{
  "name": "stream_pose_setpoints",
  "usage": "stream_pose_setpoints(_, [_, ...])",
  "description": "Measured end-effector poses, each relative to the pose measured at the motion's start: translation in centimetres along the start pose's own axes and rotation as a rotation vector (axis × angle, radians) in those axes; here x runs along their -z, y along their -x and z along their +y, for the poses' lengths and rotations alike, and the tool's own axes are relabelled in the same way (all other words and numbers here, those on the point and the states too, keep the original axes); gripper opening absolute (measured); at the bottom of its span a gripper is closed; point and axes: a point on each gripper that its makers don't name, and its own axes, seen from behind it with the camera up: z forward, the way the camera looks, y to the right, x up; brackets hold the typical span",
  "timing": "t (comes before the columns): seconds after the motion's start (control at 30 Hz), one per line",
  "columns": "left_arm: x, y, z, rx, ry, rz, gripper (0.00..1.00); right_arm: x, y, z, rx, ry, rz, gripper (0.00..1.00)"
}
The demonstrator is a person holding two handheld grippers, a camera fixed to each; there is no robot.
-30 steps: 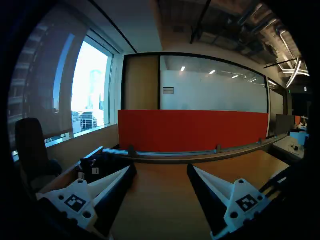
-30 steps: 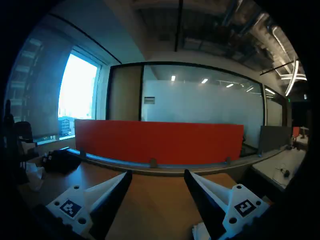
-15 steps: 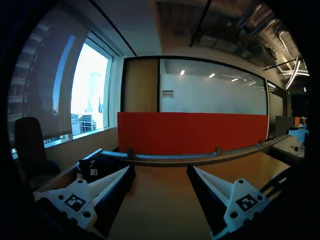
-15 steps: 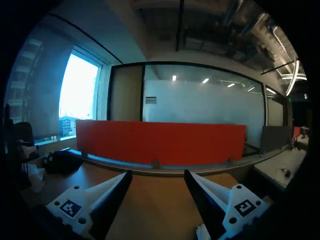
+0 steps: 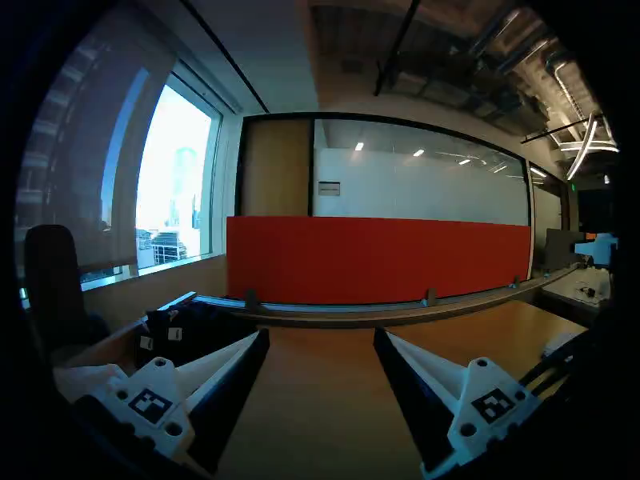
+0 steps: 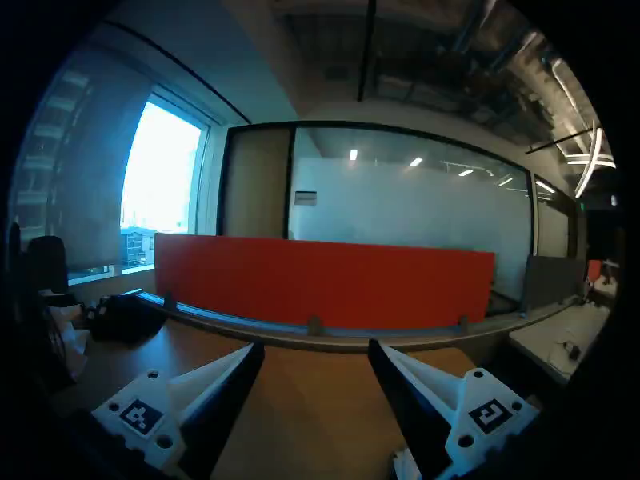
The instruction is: Fold towel
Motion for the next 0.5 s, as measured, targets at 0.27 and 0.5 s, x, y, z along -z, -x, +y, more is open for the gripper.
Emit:
stream_pose_setpoints(0.27, [-0.1, 2.4, -0.3, -0.034, -0.001, 0.017, 0.97, 0.5, 0.5, 0.2, -0.001, 0.020, -0.017, 1.00])
stream_pose_setpoints(0.5, [0.3, 4.6, -1.2, -0.019, -0.007, 0.028, 0.97, 0.3, 1.1, -0.4, -0.017, 0.031, -0.010, 1.00])
